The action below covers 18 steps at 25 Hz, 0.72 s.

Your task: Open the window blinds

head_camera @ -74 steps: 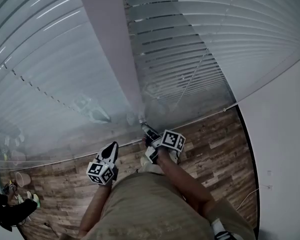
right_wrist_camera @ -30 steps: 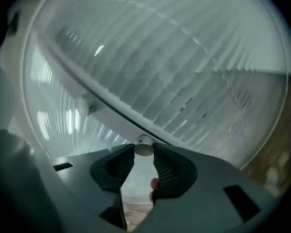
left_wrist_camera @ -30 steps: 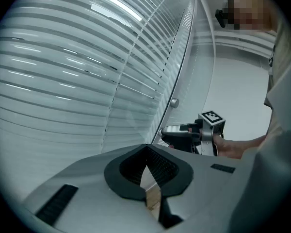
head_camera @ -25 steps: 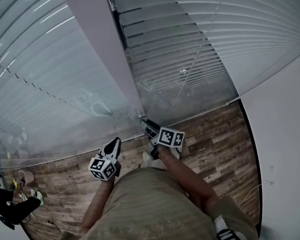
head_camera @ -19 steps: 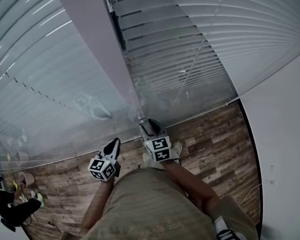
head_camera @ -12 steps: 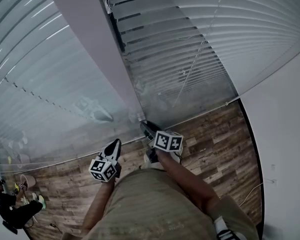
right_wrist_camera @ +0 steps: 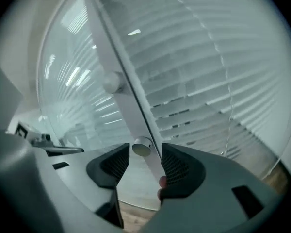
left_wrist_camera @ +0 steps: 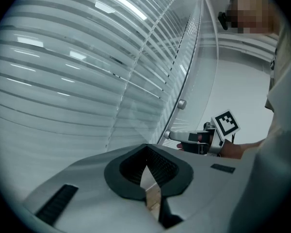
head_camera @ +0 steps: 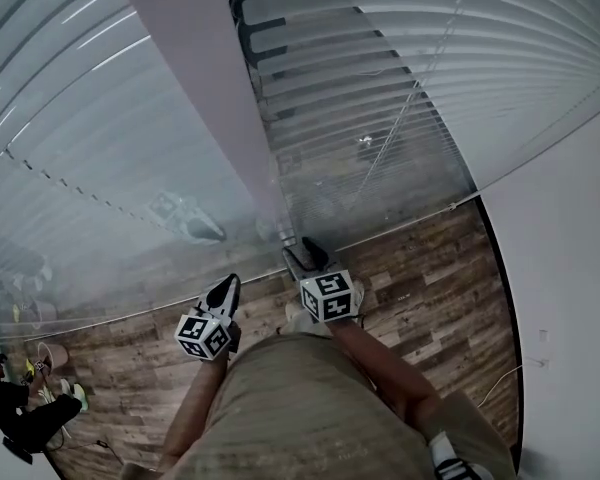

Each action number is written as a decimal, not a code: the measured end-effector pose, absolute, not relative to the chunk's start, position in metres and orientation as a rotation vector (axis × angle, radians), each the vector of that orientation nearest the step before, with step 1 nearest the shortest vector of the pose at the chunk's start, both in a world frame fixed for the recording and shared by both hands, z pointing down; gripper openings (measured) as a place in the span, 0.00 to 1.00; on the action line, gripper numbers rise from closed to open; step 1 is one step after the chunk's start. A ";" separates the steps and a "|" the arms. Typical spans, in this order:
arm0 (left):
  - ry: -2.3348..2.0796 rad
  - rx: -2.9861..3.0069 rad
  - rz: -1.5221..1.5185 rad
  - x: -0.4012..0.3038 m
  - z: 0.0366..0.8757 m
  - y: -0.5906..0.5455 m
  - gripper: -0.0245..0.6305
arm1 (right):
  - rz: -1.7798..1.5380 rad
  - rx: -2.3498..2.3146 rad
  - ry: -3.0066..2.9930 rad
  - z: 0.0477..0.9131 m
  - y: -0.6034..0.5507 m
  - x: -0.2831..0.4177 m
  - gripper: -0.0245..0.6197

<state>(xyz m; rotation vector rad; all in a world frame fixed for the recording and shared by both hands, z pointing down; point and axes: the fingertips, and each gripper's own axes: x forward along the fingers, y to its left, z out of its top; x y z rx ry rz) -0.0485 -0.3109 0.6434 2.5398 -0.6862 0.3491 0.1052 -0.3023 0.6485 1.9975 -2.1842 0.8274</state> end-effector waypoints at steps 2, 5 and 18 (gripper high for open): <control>-0.693 2.534 0.350 -0.051 0.648 -0.311 0.06 | 0.619 1.982 -2.116 0.649 -0.305 0.101 0.34; -0.692 2.533 0.350 -0.052 0.647 -0.311 0.06 | 0.578 2.002 -2.070 0.646 -0.311 0.100 0.33; -0.690 2.527 0.347 -0.052 0.650 -0.304 0.06 | 1.833 1.974 -2.425 0.655 -0.306 0.110 0.27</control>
